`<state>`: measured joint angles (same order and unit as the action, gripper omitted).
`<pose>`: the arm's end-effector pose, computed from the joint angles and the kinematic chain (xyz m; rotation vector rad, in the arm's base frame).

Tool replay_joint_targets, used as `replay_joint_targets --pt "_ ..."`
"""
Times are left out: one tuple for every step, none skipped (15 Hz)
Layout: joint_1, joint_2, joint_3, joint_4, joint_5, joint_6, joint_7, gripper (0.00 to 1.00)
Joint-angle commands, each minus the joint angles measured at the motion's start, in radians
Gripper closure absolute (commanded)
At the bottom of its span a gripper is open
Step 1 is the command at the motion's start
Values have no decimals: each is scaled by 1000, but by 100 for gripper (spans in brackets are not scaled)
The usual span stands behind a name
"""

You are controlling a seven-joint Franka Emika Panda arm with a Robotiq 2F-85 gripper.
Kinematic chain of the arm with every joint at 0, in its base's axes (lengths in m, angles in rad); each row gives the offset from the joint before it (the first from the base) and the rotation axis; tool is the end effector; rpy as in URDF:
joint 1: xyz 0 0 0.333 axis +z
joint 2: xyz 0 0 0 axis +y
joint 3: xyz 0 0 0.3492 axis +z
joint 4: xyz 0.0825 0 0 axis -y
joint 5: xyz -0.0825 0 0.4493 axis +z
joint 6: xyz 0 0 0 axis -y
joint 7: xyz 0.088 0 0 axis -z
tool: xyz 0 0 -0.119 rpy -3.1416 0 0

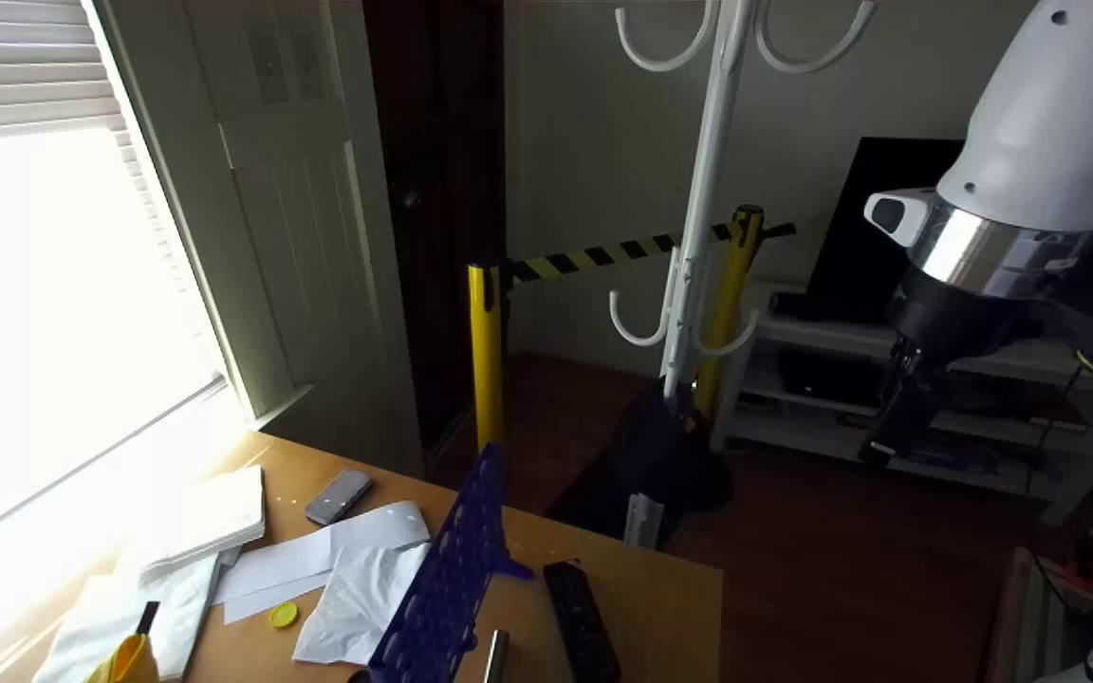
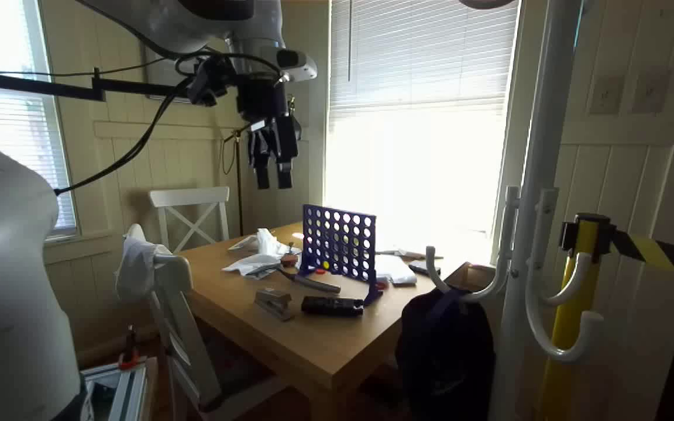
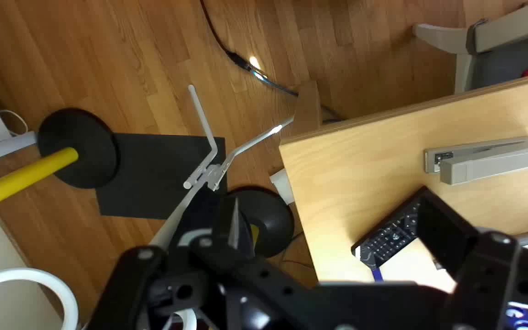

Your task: Put the black cap on the table.

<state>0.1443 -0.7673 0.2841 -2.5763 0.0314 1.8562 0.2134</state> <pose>0.3356 0.1593 0.4900 2.9818 0.1975 0.1087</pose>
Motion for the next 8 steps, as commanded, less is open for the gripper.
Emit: replay_joint_targets --pt "10 3 -8 2 -7 -2 6 0" --pt "10 3 -8 2 -7 -2 6 0" --pt "10 3 -8 2 -7 -2 6 0" --pt "10 3 -8 2 -7 -2 6 0" --pt "10 3 -8 2 -7 -2 6 0" --pt "19 7 -29 0 14 9 -18 0" --pt "18 9 -51 -9 19 36 -40 0" --pt "13 11 -68 -10 21 48 -50 0"
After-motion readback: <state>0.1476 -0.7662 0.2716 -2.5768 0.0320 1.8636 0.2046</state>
